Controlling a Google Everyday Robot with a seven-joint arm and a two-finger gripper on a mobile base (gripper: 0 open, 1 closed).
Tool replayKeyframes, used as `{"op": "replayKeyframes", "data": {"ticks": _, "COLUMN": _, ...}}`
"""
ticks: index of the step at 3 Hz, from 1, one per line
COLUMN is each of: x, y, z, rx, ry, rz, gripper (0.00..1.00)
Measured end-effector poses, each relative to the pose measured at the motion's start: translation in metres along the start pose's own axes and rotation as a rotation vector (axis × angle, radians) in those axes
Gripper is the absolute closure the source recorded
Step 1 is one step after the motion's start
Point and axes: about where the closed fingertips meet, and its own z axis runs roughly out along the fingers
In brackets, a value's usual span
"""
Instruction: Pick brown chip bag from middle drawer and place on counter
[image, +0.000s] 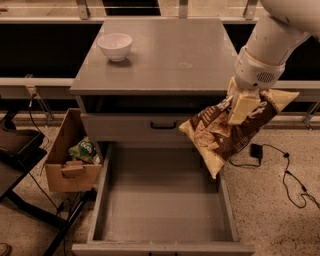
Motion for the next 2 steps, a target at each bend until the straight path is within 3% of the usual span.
{"op": "replayKeyframes", "data": {"ticks": 1, "x": -0.001, "y": -0.030, "z": -0.022, "rx": 0.005, "ry": 0.002, "rz": 0.057, "gripper": 1.00}}
{"op": "replayKeyframes", "data": {"ticks": 2, "x": -0.008, "y": -0.093, "z": 0.002, "rx": -0.009, "ry": -0.031, "rz": 0.142, "gripper": 1.00}}
